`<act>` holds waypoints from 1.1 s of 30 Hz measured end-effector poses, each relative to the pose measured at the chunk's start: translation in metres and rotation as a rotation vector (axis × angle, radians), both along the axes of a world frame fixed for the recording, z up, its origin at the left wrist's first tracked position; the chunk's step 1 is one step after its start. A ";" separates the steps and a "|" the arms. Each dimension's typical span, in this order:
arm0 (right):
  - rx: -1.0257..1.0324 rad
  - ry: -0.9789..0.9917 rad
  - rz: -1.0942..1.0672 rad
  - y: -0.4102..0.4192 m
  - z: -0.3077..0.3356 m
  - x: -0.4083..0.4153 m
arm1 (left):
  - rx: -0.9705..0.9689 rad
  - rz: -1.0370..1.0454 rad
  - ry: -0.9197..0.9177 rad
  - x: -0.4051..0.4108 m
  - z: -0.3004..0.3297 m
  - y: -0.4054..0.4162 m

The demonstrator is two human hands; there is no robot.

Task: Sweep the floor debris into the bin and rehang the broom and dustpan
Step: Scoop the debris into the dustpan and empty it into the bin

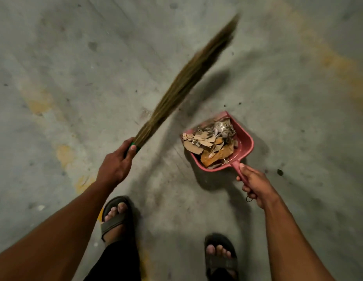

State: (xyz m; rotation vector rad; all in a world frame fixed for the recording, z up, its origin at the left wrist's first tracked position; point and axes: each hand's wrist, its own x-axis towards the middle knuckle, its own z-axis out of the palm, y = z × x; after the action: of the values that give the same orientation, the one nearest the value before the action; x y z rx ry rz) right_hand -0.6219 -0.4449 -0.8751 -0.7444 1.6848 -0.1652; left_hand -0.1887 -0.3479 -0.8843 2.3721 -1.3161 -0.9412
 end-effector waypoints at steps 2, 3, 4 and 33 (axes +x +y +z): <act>0.002 0.018 -0.020 -0.010 0.000 -0.013 | 0.022 0.031 -0.061 -0.001 -0.011 -0.022; 0.005 0.028 -0.025 -0.016 -0.001 -0.017 | 0.040 0.050 -0.092 0.000 -0.017 -0.033; 0.005 0.038 -0.025 -0.024 -0.002 -0.023 | 0.060 0.064 -0.117 0.001 -0.024 -0.045; 0.014 0.085 0.127 -0.051 -0.007 -0.047 | 0.048 -0.119 0.045 -0.031 -0.029 -0.006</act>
State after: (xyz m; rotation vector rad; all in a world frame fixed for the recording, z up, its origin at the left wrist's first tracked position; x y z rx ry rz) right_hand -0.6691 -0.4959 -0.8818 -0.8560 1.7109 -0.0334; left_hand -0.2196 -0.3538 -0.9129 2.3147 -1.4467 -1.0655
